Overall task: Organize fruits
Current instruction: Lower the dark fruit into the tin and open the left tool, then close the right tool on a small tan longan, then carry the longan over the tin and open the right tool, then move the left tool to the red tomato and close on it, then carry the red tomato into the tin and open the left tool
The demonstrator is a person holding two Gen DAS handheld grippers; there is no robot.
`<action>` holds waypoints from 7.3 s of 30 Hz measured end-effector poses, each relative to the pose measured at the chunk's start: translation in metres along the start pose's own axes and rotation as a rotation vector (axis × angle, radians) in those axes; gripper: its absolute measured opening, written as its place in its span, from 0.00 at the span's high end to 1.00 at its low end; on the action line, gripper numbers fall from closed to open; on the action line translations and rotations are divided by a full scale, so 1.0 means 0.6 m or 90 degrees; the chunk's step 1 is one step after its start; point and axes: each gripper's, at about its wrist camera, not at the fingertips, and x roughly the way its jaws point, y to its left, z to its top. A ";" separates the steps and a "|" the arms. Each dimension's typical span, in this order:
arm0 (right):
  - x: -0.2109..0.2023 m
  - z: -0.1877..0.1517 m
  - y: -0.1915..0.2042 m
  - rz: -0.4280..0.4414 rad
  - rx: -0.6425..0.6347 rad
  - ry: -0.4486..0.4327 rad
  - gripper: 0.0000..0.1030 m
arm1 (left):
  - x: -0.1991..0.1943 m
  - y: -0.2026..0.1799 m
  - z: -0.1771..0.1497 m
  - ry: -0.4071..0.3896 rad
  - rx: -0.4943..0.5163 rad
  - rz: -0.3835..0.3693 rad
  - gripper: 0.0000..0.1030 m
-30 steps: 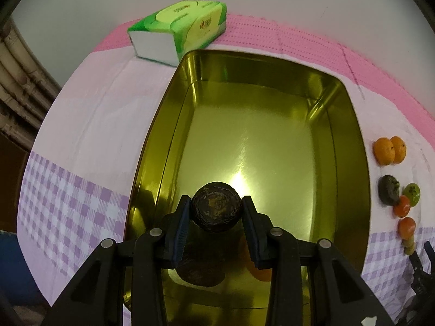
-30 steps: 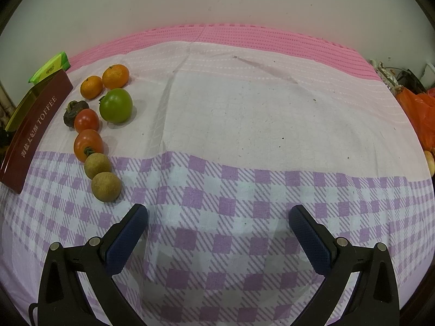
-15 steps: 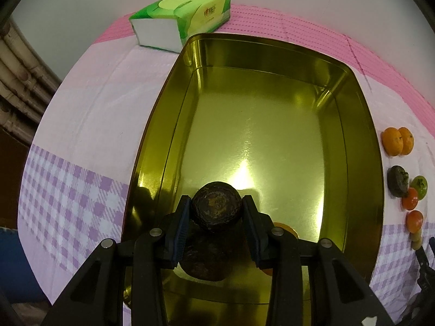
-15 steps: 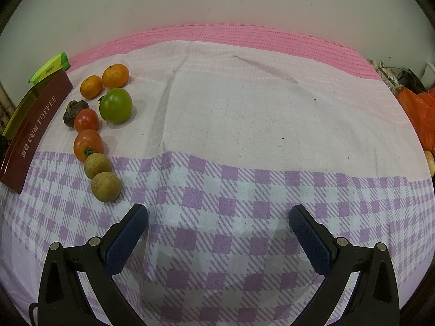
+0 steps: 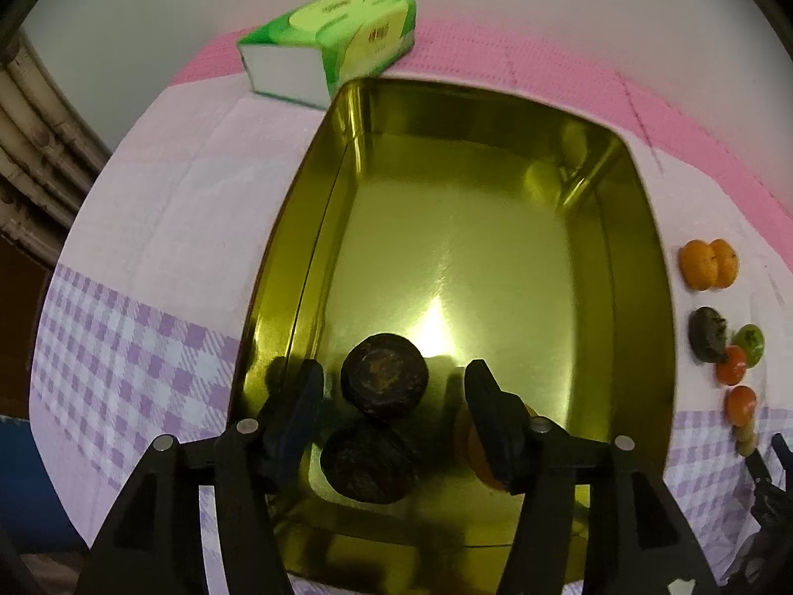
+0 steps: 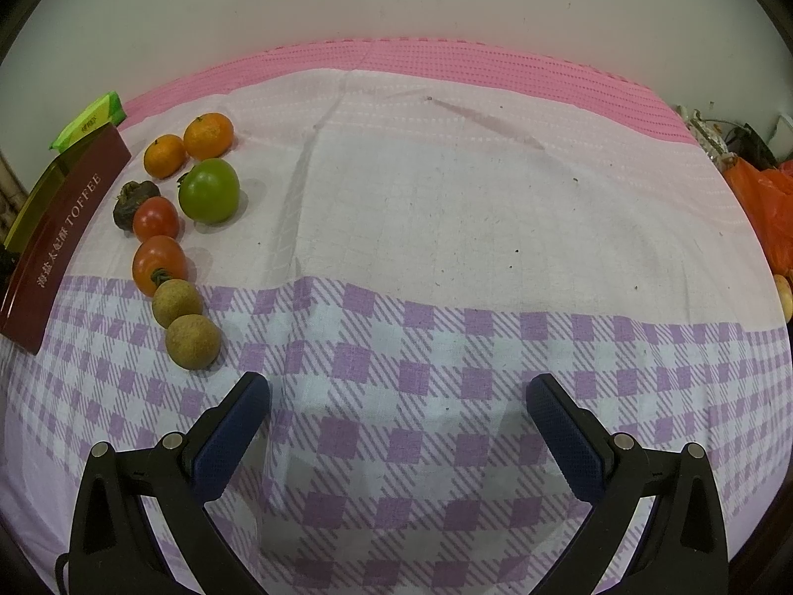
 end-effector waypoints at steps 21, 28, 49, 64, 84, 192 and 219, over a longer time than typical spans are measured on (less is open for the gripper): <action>-0.053 0.003 0.029 0.017 -0.040 -0.023 0.01 | -0.141 0.047 -0.078 -0.139 -0.035 0.004 0.24; -0.085 -0.008 0.094 0.047 -0.113 -0.038 0.06 | -0.145 0.067 -0.090 -0.136 -0.059 0.004 0.24; -0.066 -0.047 0.150 0.093 -0.166 0.022 0.55 | -0.154 0.114 -0.125 -0.127 -0.097 -0.013 0.15; -0.096 -0.058 0.169 0.096 -0.175 0.033 0.75 | -0.148 0.136 -0.135 -0.117 -0.132 -0.023 0.11; -0.141 0.065 0.397 0.246 -0.318 -0.009 0.75 | -0.149 0.209 -0.135 -0.132 -0.264 0.015 0.03; 0.042 0.106 -0.072 0.020 -0.056 -0.076 0.00 | 0.001 -0.433 -0.087 -0.036 0.231 -0.182 0.66; 0.041 0.107 -0.073 0.019 -0.054 -0.075 0.00 | -0.094 -0.302 -0.077 -0.095 0.162 -0.159 0.68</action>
